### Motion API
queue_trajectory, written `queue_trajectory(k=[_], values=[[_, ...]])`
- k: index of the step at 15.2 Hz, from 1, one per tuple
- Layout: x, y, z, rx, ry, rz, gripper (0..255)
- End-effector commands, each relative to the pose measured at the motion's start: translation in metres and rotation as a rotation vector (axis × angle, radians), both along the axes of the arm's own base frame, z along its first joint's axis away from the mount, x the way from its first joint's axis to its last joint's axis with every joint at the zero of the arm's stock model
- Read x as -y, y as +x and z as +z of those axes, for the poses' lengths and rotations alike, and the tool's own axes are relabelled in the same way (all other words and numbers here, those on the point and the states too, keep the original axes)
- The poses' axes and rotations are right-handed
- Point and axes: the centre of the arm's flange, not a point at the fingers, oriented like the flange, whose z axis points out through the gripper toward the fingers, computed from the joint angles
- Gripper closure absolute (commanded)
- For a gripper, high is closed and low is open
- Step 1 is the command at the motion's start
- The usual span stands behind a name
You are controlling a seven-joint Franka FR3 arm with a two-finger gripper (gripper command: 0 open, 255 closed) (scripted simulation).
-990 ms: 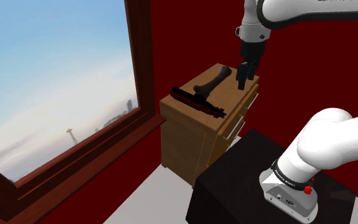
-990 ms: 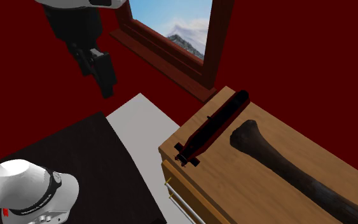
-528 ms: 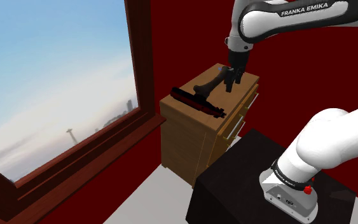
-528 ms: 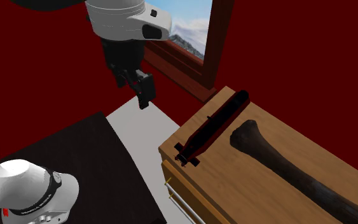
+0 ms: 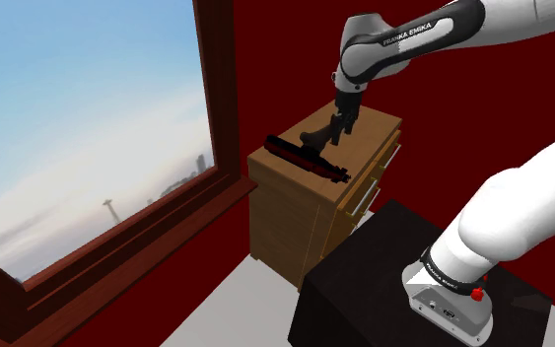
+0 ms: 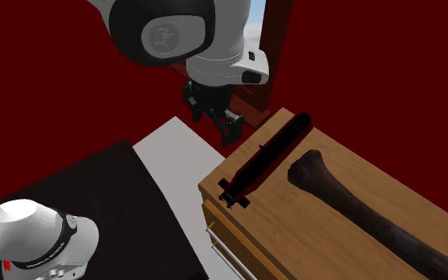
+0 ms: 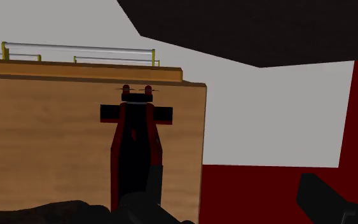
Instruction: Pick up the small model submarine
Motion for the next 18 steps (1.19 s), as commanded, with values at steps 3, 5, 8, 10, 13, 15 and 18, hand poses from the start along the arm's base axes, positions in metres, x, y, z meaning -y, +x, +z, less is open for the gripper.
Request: queue_trajectory(k=[3,5,8,10,13,15,18], values=[[0.015,0.035,-0.035,0.018,0.020,0.006,0],[0.023,0.053,-0.051,0.026,0.030,0.009,0],[0.035,0.082,-0.075,0.038,0.045,0.014,0],[0.043,0.100,-0.091,0.046,0.055,0.017,0],[0.054,0.129,-0.115,0.058,0.071,0.022,0],[0.062,0.148,-0.130,0.067,0.081,0.025,0],[0.064,0.156,-0.147,0.070,0.085,0.026,0]])
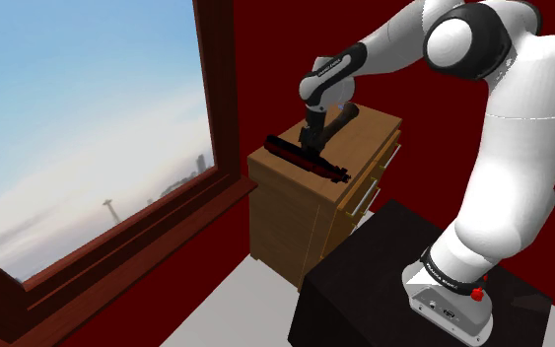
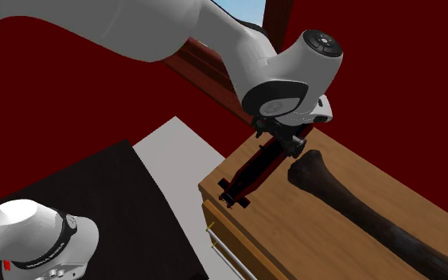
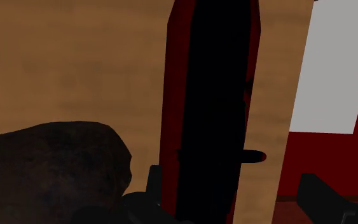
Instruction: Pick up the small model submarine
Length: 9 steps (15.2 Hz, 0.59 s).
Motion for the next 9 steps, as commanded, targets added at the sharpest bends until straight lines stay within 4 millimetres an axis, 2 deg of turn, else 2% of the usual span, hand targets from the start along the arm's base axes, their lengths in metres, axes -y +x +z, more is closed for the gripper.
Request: queue_trajectory(k=[1,5,7,8,9], values=[[0.000,0.002,-0.014,0.002,0.001,0.000,0],[0.000,0.002,-0.035,0.002,0.001,0.000,0],[0.000,0.002,-0.038,0.002,0.001,0.000,0],[0.000,0.002,-0.037,0.002,0.001,0.000,255],[0.000,0.002,-0.037,0.002,0.001,0.000,255]])
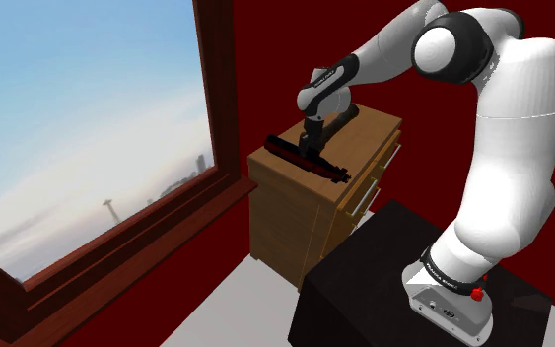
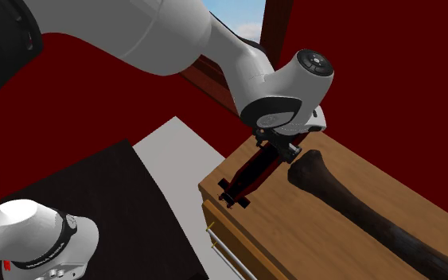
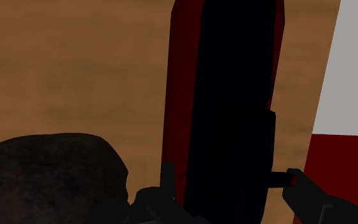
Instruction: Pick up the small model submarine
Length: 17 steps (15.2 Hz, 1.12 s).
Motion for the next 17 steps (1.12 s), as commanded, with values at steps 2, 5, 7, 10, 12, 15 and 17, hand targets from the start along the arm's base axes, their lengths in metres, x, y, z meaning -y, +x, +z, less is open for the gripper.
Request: queue_trajectory(k=[2,5,7,10,12,15,17], values=[[0.000,0.000,-0.001,0.000,0.000,0.000,255],[0.000,0.000,-0.001,0.000,0.000,0.000,255],[0.000,0.000,-0.001,0.000,0.000,0.000,255],[0.000,0.000,0.010,0.000,0.000,0.000,255],[0.000,0.000,0.020,0.000,0.000,0.000,255],[0.000,0.000,0.036,0.000,0.000,0.000,255],[0.000,0.000,0.047,0.000,0.000,0.000,255]])
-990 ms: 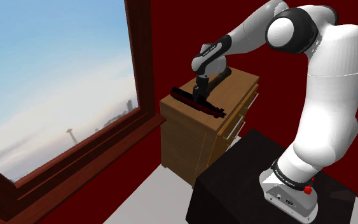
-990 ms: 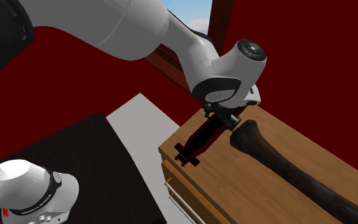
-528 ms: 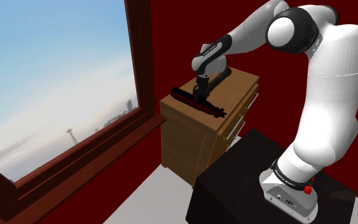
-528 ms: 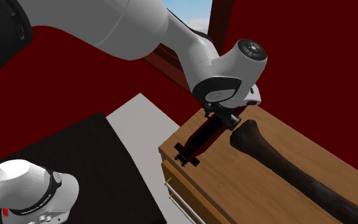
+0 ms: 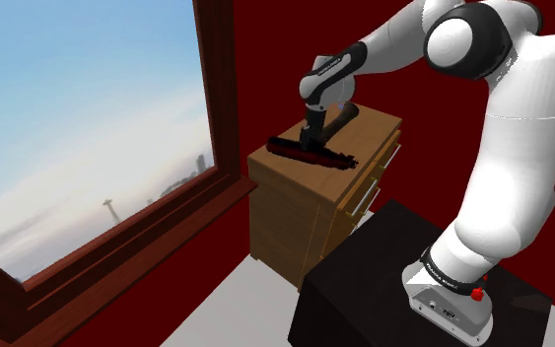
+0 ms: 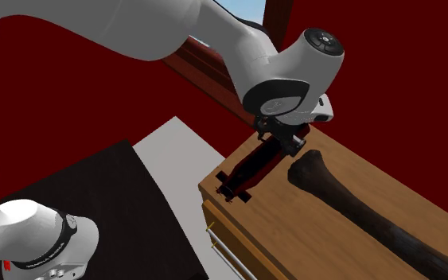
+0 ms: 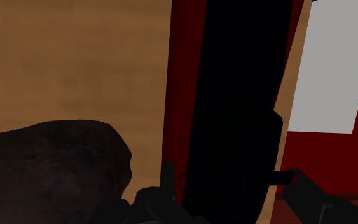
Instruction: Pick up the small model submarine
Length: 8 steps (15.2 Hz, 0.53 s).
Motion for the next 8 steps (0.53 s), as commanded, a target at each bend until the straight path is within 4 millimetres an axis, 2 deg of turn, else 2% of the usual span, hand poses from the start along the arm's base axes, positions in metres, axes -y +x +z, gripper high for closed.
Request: queue_trajectory(k=[1,6,8], values=[[0.000,0.001,0.012,0.002,0.000,0.000,255],[0.000,0.001,0.039,0.002,0.000,0.000,255],[0.000,0.001,0.039,0.002,0.000,0.000,255]])
